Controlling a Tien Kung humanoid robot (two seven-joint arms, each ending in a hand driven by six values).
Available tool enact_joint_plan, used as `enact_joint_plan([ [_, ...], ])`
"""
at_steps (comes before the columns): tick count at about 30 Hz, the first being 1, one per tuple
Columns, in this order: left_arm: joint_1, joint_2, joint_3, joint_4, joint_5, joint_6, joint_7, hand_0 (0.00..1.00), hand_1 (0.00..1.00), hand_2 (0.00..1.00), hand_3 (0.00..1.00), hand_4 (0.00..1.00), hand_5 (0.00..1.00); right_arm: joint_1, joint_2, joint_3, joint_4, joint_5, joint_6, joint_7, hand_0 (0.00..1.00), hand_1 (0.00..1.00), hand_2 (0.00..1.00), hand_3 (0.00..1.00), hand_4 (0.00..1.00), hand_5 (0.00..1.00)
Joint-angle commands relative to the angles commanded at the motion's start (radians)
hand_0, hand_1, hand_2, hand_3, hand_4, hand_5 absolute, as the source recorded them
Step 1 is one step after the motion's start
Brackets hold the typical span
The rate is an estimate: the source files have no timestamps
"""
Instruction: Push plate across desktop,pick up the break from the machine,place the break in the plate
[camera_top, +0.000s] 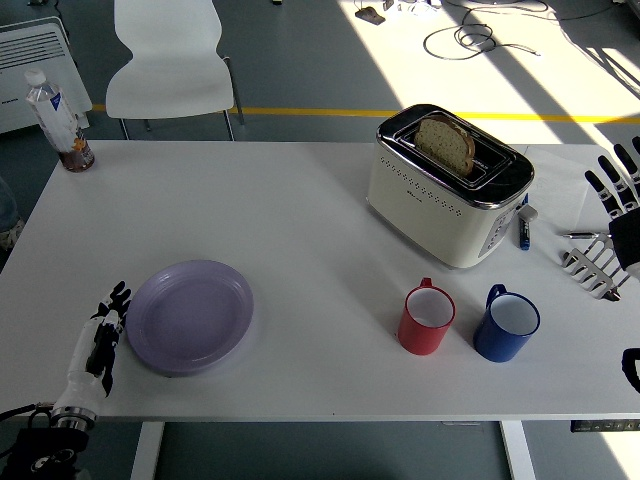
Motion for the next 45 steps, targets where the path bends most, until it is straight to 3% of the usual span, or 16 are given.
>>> enact_joint_plan([
  [23,-0.003,-0.006,0.027,-0.029,-0.031,-0.016,-0.007,0.916,0.941,0.998,0.982,0.538,0.998,0.004,0.004,-0.026,-0.005,-0.001,0.004,0.000,0.793,0.773,0.816,0.812,0.600,0.641],
  [45,-0.032,-0.008,0.058,-0.019,-0.072,-0.048,0.007,0.899,0.929,0.998,0.973,0.535,0.998,0.005,0.007,-0.026,-0.004,0.000,0.005,-0.001,0.793,0.773,0.816,0.811,0.601,0.639],
])
